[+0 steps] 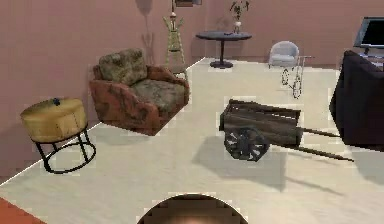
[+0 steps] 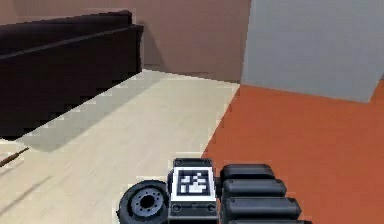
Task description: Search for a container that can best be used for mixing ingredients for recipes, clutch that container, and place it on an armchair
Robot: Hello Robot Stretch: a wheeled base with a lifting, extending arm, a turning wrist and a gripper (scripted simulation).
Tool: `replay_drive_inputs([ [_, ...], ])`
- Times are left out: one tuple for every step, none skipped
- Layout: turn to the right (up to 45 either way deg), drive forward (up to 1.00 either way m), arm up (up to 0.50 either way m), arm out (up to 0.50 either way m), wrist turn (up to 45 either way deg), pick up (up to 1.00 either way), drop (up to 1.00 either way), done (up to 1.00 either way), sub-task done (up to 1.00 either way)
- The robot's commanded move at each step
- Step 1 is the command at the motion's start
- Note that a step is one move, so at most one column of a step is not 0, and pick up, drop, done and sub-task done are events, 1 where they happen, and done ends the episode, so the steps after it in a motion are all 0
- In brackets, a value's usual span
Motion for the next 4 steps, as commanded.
replay_drive_inputs([
  [0.0,1.0,0.0,0.0,0.0,0.0,0.0,0.0,0.0],
  [0.0,0.8,0.0,0.0,0.0,0.0,0.0,0.0,0.0],
  [9.0,0.0,0.0,0.0,0.0,0.0,0.0,0.0,0.0],
  [0.0,0.55,0.0,0.0,0.0,0.0,0.0,0.0,0.0],
])
